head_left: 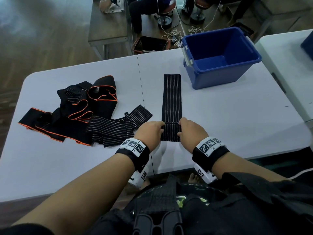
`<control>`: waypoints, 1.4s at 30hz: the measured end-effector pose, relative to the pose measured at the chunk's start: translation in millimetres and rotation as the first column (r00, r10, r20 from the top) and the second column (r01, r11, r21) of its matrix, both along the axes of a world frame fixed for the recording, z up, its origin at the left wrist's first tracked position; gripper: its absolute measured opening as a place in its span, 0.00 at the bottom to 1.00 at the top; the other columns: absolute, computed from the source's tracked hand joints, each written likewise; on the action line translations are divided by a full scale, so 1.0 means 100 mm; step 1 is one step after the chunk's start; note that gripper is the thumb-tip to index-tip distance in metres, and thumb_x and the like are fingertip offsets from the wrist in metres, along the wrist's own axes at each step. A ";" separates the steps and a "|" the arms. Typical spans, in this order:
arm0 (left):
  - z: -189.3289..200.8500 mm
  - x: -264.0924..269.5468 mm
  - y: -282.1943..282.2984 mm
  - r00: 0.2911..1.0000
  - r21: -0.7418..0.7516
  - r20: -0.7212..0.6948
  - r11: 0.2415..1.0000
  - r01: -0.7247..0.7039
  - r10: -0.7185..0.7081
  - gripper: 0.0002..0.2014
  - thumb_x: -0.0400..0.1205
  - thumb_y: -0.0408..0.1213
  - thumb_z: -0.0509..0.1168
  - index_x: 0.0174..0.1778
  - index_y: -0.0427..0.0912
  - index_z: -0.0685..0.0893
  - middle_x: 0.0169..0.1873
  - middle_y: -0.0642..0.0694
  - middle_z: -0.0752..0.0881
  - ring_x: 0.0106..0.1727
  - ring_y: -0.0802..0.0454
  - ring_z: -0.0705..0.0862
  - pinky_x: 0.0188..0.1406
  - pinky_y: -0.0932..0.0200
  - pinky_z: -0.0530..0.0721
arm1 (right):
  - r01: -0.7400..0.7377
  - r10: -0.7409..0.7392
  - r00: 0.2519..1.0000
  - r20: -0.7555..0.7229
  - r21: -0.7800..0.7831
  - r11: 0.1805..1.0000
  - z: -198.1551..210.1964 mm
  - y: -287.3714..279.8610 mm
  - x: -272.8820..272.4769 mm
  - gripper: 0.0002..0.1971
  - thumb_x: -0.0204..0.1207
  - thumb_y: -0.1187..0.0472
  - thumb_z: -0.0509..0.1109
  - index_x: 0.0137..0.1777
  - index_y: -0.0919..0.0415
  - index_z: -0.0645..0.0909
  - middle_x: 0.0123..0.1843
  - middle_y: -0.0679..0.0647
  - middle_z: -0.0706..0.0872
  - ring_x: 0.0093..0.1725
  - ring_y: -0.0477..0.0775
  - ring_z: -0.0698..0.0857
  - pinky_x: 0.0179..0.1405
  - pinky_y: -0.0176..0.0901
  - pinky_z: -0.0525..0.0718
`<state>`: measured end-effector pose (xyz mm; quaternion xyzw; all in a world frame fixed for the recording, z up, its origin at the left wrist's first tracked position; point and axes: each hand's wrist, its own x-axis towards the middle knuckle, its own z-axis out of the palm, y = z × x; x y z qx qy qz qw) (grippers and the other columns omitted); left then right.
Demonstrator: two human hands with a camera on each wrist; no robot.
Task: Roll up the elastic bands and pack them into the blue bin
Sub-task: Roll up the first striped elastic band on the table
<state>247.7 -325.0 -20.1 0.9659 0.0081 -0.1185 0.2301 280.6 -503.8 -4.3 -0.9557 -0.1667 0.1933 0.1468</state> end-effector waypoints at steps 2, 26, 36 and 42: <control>-0.03 -0.01 0.01 0.997 0.055 0.005 0.995 0.081 -0.082 0.20 0.85 0.31 0.60 0.73 0.46 0.82 0.55 0.43 0.86 0.59 0.42 0.83 0.58 0.51 0.83 | -0.028 0.028 1.000 -0.010 -0.035 0.999 -0.02 0.00 0.00 0.11 0.85 0.60 0.63 0.63 0.62 0.75 0.55 0.60 0.83 0.49 0.61 0.84 0.49 0.55 0.85; -0.05 -0.06 0.06 0.992 0.003 -0.122 1.000 -0.023 0.023 0.18 0.90 0.52 0.55 0.72 0.54 0.79 0.56 0.44 0.80 0.63 0.42 0.74 0.65 0.39 0.78 | -0.034 0.044 0.984 -0.171 0.062 0.997 -0.04 -0.16 0.12 0.19 0.84 0.42 0.59 0.62 0.56 0.78 0.57 0.53 0.77 0.55 0.57 0.80 0.58 0.54 0.81; 0.02 -0.09 -0.06 0.982 0.027 -0.167 0.996 -0.086 0.089 0.24 0.91 0.55 0.49 0.30 0.50 0.70 0.37 0.45 0.83 0.51 0.39 0.82 0.53 0.41 0.83 | 0.135 -0.120 0.982 -0.149 0.092 0.987 -0.09 -0.13 0.07 0.22 0.88 0.43 0.56 0.37 0.58 0.74 0.35 0.51 0.79 0.39 0.56 0.78 0.40 0.46 0.70; 0.08 -0.17 -0.14 0.972 0.037 -0.174 0.988 -0.152 0.156 0.20 0.86 0.55 0.62 0.35 0.45 0.81 0.33 0.48 0.85 0.40 0.48 0.85 0.42 0.54 0.83 | 0.233 -0.219 0.969 -0.112 0.134 0.963 -0.12 -0.13 -0.02 0.18 0.83 0.44 0.65 0.48 0.60 0.77 0.40 0.54 0.84 0.43 0.56 0.83 0.44 0.49 0.81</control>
